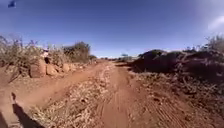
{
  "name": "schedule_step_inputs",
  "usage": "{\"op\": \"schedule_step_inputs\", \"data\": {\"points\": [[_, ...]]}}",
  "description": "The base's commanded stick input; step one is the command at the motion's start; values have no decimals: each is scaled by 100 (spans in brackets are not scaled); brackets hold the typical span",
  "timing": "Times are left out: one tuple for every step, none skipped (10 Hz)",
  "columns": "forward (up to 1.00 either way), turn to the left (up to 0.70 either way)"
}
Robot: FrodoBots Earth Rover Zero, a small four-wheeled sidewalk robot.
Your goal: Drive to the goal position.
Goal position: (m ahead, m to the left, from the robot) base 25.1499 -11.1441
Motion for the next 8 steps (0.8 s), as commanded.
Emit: {"op": "schedule_step_inputs", "data": {"points": [[50, 0], [50, 0], [50, 0], [50, 0], [50, 0], [50, 0], [50, 0], [50, 0]]}}
